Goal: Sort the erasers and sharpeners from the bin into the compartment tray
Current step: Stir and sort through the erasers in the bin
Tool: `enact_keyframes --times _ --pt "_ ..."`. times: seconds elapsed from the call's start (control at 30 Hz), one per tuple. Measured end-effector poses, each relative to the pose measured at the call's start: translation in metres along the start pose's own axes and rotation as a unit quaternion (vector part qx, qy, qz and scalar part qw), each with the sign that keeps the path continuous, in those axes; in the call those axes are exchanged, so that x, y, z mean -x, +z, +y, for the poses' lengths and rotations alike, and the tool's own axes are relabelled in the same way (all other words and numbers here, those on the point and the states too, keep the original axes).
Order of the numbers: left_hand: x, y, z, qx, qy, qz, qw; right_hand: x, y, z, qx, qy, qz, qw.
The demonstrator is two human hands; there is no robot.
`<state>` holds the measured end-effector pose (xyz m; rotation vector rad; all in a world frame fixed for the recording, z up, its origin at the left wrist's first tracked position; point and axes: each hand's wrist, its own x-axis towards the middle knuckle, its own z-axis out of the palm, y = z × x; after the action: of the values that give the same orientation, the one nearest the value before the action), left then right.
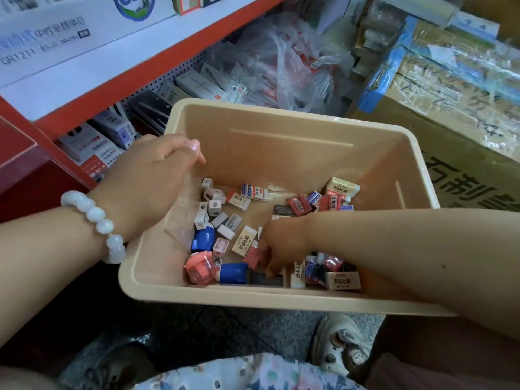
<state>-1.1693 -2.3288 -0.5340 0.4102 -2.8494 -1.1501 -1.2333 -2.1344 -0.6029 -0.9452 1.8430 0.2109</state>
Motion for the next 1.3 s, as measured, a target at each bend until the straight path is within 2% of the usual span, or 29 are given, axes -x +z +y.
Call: enact_keyframes --times 0.2,0.4,0.53,0.8,1.0,1.17,1.23,1.3 --pt "-0.001 0.000 -0.002 -0.003 0.001 -0.001 1.000 -0.010 0.005 -0.008 -0.033 0.049 0.009 0.998" --pt "-0.001 0.000 -0.001 0.005 -0.002 -0.001 1.000 -0.012 0.013 -0.006 -0.071 0.052 -0.017 0.996" --pt "0.000 0.000 -0.001 0.008 -0.001 0.002 1.000 -0.006 0.007 -0.001 -0.153 0.060 -0.045 0.985" --pt "0.001 0.000 0.002 0.011 -0.002 0.001 1.000 -0.001 0.006 0.005 -0.282 0.023 -0.081 0.956" --pt "0.000 0.000 0.001 0.002 -0.002 0.001 1.000 0.018 -0.012 -0.002 -0.222 0.007 -0.057 0.973" --pt "0.001 -0.001 0.000 0.001 0.002 0.002 1.000 0.061 -0.038 0.006 -0.147 -0.004 0.020 0.989" --pt "0.001 0.000 0.002 0.001 -0.004 0.000 1.000 0.076 -0.040 0.014 -0.102 0.011 0.015 0.995" --pt "0.001 -0.001 0.002 0.000 -0.007 -0.001 1.000 0.085 -0.034 0.021 -0.029 0.057 -0.022 0.998"
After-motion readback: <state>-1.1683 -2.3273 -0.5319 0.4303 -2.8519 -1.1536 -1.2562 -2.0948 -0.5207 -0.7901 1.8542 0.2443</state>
